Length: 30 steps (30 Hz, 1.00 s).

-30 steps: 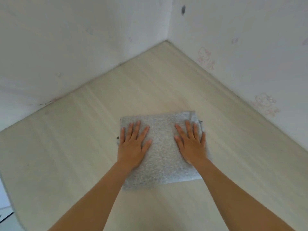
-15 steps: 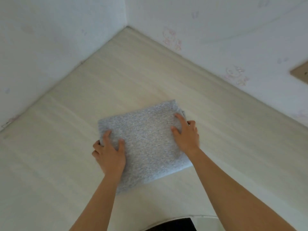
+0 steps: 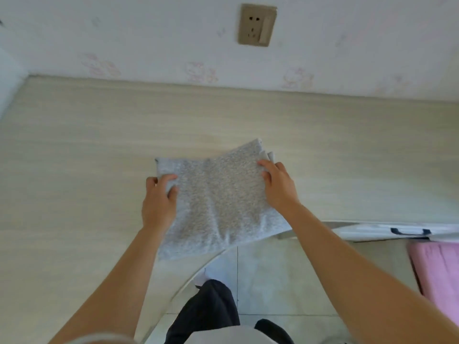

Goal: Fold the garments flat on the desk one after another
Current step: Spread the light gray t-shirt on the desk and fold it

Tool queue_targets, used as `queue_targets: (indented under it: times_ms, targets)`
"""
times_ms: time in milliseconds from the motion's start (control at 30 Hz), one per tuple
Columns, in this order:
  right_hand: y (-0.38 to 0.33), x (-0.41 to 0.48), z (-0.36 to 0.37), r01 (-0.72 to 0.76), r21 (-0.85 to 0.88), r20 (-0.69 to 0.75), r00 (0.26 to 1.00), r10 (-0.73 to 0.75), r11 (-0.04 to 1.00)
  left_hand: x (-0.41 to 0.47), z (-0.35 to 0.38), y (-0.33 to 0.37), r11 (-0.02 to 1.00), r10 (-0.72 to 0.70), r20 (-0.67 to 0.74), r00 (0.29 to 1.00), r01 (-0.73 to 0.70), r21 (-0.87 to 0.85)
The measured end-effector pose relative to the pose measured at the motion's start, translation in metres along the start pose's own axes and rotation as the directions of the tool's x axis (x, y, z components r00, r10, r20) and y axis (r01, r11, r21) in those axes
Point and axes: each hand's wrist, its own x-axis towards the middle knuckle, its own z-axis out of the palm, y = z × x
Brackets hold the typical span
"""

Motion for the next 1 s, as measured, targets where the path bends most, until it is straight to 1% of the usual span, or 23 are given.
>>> queue_targets:
  times_ms: [67, 133, 200, 233, 333, 367, 433, 500, 600, 667, 700, 733, 767, 800, 867, 900, 933, 967, 1000]
  targets:
    - [0.037, -0.028, -0.031, -0.041, 0.032, -0.097, 0.994, 0.044, 0.999, -0.013, 0.022, 0.039, 0.992, 0.125, 0.032, 0.992, -0.123, -0.039]
    - [0.09, -0.074, -0.071, -0.104, 0.07, -0.208, 0.971, 0.116, 0.992, -0.042, 0.057, 0.087, 0.966, 0.254, 0.078, 0.964, -0.249, -0.067]
    - [0.131, -0.113, -0.095, -0.156, 0.107, -0.272, 0.946, 0.179, 0.982, -0.066, 0.083, 0.121, 0.944, 0.325, 0.105, 0.94, -0.316, -0.092]
    - [0.164, -0.148, -0.117, -0.197, 0.131, -0.322, 0.919, 0.23, 0.972, -0.094, 0.107, 0.149, 0.923, 0.383, 0.137, 0.914, -0.37, -0.109]
    - [0.227, -0.222, -0.146, -0.275, 0.183, -0.419, 0.847, 0.327, 0.944, -0.151, 0.152, 0.199, 0.875, 0.482, 0.199, 0.853, -0.462, -0.143]
    - [0.252, -0.257, -0.157, -0.311, 0.208, -0.461, 0.805, 0.374, 0.927, -0.179, 0.173, 0.218, 0.847, 0.531, 0.238, 0.813, -0.506, -0.16]
    - [0.292, -0.316, -0.168, -0.371, 0.257, -0.507, 0.735, 0.451, 0.893, -0.223, 0.207, 0.245, 0.81, 0.585, 0.323, 0.744, -0.556, -0.186]
    - [0.332, -0.381, -0.175, -0.449, 0.293, -0.528, 0.66, 0.534, 0.844, -0.274, 0.244, 0.273, 0.776, 0.62, 0.417, 0.664, -0.596, -0.206]
    - [0.37, -0.463, -0.169, -0.55, 0.398, -0.503, 0.538, 0.676, 0.734, -0.339, 0.289, 0.3, 0.724, 0.655, 0.551, 0.516, -0.639, -0.262]
    - [0.394, -0.519, -0.16, -0.596, 0.496, -0.479, 0.418, 0.772, 0.631, -0.385, 0.322, 0.314, 0.672, 0.663, 0.638, 0.392, -0.688, -0.275]
    - [0.399, -0.536, -0.152, -0.606, 0.529, -0.458, 0.385, 0.801, 0.594, -0.399, 0.329, 0.317, 0.662, 0.652, 0.671, 0.353, -0.697, -0.277]
    - [0.411, -0.566, -0.144, -0.622, 0.578, -0.437, 0.311, 0.844, 0.528, -0.425, 0.351, 0.324, 0.632, 0.644, 0.714, 0.275, -0.716, -0.295]
    - [0.417, -0.585, -0.137, -0.633, 0.608, -0.416, 0.26, 0.871, 0.479, -0.442, 0.362, 0.328, 0.616, 0.629, 0.746, 0.217, -0.724, -0.309]
    - [0.425, -0.607, -0.13, -0.649, 0.636, -0.394, 0.193, 0.899, 0.418, -0.464, 0.38, 0.332, 0.593, 0.613, 0.775, 0.155, -0.738, -0.322]
    - [0.436, -0.635, -0.116, -0.662, 0.665, -0.364, 0.117, 0.924, 0.346, -0.496, 0.403, 0.339, 0.563, 0.589, 0.805, 0.071, -0.751, -0.346]
    - [0.446, -0.652, -0.108, -0.654, 0.695, -0.346, 0.062, 0.936, 0.3, -0.517, 0.423, 0.341, 0.548, 0.56, 0.828, 0.011, -0.754, -0.361]
    - [0.448, -0.66, -0.103, -0.646, 0.712, -0.331, 0.036, 0.943, 0.274, -0.527, 0.431, 0.341, 0.539, 0.542, 0.84, -0.031, -0.754, -0.376]
    - [0.457, -0.672, -0.096, -0.64, 0.733, -0.307, -0.008, 0.952, 0.231, -0.543, 0.45, 0.341, 0.52, 0.511, 0.855, -0.088, -0.76, -0.39]
    - [0.462, -0.68, -0.09, -0.641, 0.744, -0.272, -0.033, 0.962, 0.189, -0.555, 0.461, 0.34, 0.508, 0.477, 0.87, -0.127, -0.768, -0.39]
